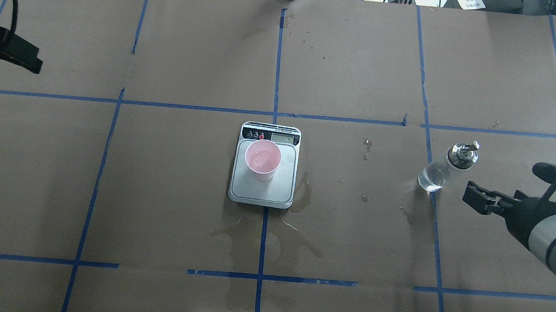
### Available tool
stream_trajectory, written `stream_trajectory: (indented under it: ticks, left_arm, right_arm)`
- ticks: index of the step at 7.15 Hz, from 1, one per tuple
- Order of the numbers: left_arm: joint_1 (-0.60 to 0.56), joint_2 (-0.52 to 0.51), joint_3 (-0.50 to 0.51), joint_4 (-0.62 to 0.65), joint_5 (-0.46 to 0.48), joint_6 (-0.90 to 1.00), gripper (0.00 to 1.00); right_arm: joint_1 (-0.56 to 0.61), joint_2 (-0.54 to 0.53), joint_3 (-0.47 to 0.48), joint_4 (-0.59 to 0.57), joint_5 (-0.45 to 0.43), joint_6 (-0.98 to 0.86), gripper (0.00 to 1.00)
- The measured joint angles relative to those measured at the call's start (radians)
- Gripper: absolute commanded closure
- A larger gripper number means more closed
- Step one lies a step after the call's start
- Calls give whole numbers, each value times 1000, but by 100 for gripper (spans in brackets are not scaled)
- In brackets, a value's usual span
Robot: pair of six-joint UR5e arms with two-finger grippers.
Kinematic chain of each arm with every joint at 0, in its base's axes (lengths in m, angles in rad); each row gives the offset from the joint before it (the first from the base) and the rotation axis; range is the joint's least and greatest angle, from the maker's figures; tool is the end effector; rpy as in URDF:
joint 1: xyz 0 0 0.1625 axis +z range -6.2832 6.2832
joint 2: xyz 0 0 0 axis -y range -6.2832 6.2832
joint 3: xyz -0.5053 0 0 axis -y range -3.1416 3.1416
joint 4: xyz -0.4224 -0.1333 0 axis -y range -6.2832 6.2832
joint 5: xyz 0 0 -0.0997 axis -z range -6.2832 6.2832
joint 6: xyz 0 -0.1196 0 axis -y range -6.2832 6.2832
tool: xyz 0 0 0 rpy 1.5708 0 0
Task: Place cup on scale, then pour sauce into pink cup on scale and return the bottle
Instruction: 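Withdraw the left arm away while the right gripper reaches toward the glass bottle, then grasp the glass bottle with the right gripper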
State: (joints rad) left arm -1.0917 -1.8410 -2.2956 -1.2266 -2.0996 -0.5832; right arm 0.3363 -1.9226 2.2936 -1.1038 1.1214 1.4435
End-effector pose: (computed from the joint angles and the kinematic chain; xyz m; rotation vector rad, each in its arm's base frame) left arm 0.1689 -0.4833 0.3169 0.2893 0.7606 0.0737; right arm -0.2847 -0.2958 0.4817 0.6035 -0.7080 0.3820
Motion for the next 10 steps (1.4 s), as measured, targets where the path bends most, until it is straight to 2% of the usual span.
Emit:
stream_trajectory:
  ticks: [2,4,8,10]
  left_arm:
    - [-163,105,70,-8,-65,371,0]
    - [-309,149,187,-21,-104,654,0]
    - [-355,156,275,-71,-105,724,0]
    - [-356,157,298,-94,-104,725,0]
  right_arm:
    - [-27,88,-89,-1,-95,7,0]
    - [-29,170,-169,-5,-145,8,0]
    - [-28,203,-263,-8,-237,8,0]
    - [-30,206,-282,-8,-250,8,0]
